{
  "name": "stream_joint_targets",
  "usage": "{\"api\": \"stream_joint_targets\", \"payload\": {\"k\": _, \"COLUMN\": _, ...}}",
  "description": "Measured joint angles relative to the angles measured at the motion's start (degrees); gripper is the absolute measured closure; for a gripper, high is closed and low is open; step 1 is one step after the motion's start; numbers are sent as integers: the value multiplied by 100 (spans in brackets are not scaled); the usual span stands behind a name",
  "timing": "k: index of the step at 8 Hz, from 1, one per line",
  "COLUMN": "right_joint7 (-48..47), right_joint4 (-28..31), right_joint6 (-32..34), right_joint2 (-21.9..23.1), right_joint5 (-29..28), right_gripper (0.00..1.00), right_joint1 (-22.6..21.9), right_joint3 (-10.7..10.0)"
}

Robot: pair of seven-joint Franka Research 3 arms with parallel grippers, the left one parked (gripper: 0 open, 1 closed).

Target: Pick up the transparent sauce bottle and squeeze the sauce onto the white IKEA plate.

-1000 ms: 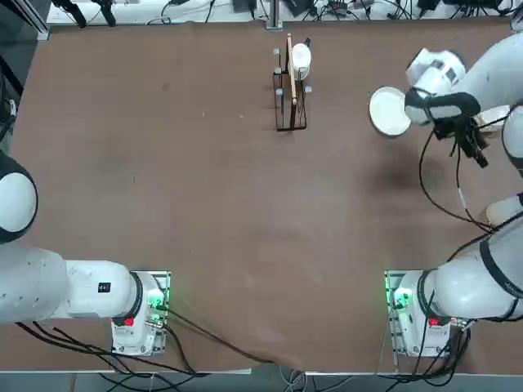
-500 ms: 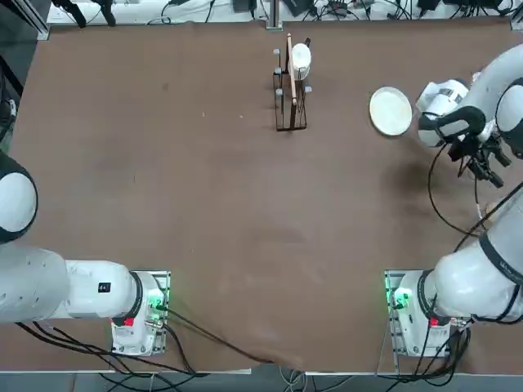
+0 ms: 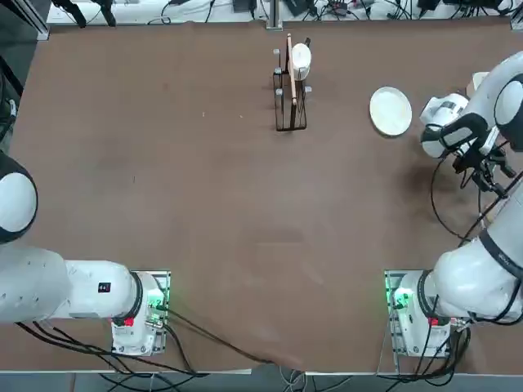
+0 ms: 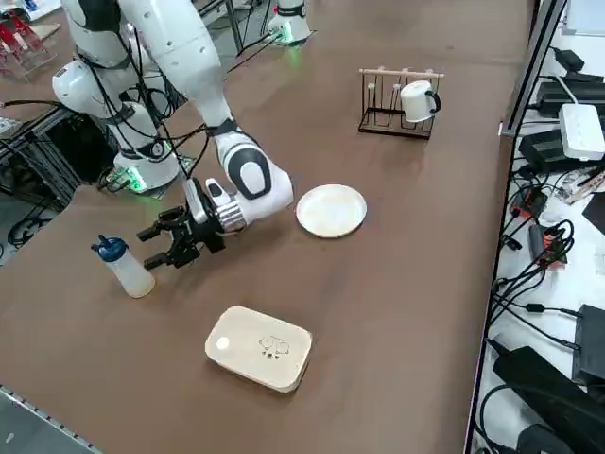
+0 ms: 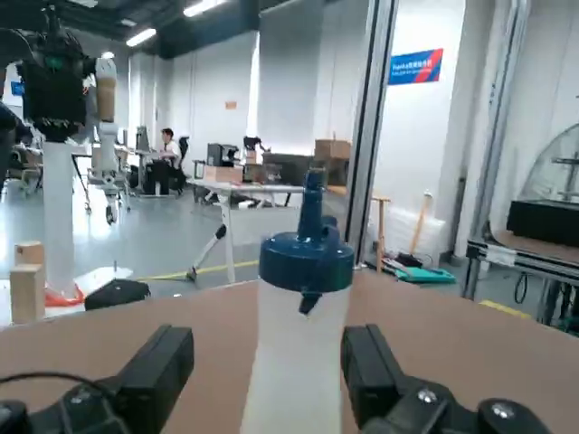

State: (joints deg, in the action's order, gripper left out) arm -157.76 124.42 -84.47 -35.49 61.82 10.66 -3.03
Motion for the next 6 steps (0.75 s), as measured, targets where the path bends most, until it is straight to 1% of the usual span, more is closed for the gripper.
{"api": "stream_joint_targets", "payload": {"k": 2, "right_joint7": -34, "right_joint4": -16, "right_joint6": -23, "right_joint2": -183, "right_joint5": 124, "right_gripper": 0, "right_joint1": 210, "right_joint3": -2}}
{"api": "stream_joint_targets", "payload": {"k": 6, "right_joint7": -68, "right_joint4": 9, "right_joint6": -19, "right_joint2": -300, "right_joint5": 132, "right_gripper": 0, "right_joint1": 445, "right_joint3": -4}}
